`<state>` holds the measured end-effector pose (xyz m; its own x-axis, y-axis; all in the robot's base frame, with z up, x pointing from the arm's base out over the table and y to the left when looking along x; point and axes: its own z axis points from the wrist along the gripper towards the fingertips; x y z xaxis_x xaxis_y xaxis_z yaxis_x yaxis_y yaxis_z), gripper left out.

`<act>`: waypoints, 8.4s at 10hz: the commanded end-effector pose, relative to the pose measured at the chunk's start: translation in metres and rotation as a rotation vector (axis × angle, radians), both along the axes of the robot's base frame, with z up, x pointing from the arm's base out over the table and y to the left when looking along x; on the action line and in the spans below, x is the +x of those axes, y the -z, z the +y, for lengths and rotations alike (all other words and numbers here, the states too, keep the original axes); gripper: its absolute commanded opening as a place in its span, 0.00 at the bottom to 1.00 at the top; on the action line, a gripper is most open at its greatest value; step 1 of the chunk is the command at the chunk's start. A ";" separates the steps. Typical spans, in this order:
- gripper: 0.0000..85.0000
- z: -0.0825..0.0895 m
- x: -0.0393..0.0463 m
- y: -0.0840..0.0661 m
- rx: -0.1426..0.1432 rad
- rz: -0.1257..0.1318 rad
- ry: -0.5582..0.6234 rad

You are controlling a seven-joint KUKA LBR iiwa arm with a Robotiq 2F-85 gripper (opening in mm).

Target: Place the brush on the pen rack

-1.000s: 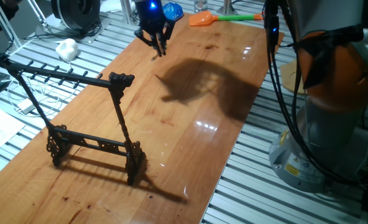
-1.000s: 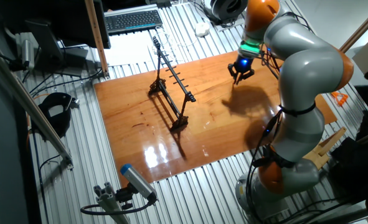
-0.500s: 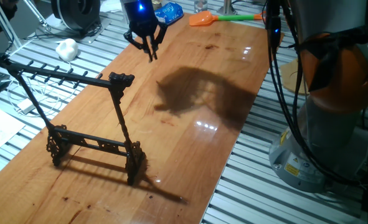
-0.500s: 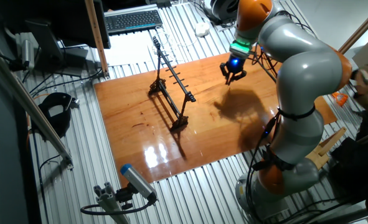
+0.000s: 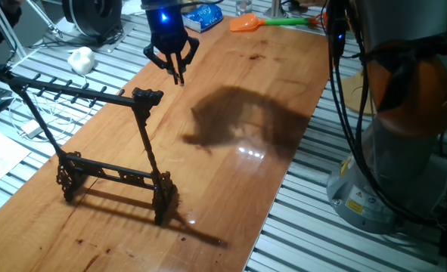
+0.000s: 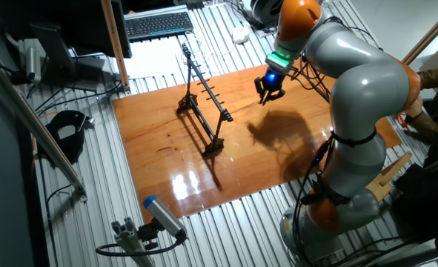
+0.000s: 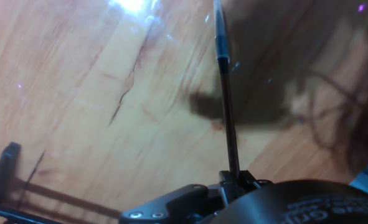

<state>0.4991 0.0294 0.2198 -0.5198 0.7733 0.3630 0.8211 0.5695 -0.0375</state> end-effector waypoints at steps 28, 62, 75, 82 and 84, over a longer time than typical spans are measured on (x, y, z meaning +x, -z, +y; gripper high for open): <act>0.00 0.084 0.0105 -0.035 0.069 -0.053 0.244; 0.00 0.113 0.0146 -0.065 0.090 -0.039 0.371; 0.00 0.108 0.0150 -0.073 0.107 -0.039 0.439; 0.00 0.108 0.0151 -0.074 0.089 0.000 0.462; 0.00 0.108 0.0151 -0.074 0.059 -0.011 0.431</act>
